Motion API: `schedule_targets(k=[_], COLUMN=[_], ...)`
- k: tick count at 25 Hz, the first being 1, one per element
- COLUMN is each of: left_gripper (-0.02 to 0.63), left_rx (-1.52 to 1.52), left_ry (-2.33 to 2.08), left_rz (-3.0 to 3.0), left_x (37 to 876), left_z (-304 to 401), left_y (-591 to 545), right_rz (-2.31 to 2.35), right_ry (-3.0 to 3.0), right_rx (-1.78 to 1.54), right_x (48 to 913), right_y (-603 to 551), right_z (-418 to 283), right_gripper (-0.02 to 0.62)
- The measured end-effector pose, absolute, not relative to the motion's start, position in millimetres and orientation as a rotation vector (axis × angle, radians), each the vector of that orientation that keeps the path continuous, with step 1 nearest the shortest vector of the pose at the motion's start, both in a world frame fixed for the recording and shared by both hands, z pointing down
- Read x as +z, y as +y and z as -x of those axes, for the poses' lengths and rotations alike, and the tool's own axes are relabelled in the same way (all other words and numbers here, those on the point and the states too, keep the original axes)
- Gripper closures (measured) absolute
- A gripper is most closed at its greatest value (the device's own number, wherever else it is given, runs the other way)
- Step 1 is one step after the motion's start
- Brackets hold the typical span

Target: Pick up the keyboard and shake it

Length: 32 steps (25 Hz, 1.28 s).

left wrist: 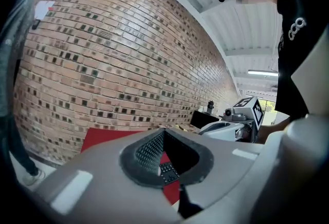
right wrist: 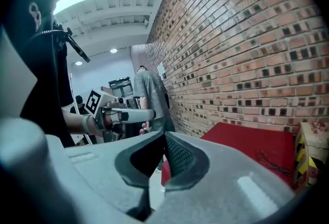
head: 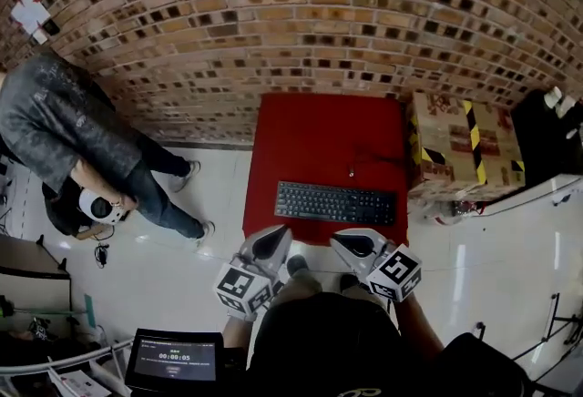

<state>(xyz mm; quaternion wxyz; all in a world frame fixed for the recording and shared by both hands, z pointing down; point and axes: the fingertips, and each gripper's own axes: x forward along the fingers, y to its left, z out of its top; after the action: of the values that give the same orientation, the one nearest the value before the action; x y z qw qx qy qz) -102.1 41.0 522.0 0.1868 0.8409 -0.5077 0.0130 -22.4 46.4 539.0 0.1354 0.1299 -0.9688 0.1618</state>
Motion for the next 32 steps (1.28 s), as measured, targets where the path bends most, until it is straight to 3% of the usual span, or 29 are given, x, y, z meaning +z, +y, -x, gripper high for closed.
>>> schedule_targets(k=[8,14,23,32], left_gripper=[0.589,0.589,0.589,0.589], left_rx=[0.099,0.295,0.336,0.316], left_ry=[-1.281,-1.275,-1.179,-1.218], left_rz=[-2.382,-2.429,-2.302,-2.150], left_x=[545.5,572.1,605.5,639.5], left_z=[122.0,94.3,31.2,42.1], left_y=[15.8,-1.1,-37.2,-55.0], right_rz=[-0.589,-0.667,-0.707,-0.697], right_ry=[-2.728,-2.655,-2.538,-2.382], right_rx=[0.577,0.664,0.789,0.963], right_x=[554.8,579.0,633.0,696.2], right_y=[33.7,11.7,-50.0,-87.0], right_z=[21.7,-16.2,-103.8,-128.8], right_gripper=[0.604,0.604,0.604,0.604])
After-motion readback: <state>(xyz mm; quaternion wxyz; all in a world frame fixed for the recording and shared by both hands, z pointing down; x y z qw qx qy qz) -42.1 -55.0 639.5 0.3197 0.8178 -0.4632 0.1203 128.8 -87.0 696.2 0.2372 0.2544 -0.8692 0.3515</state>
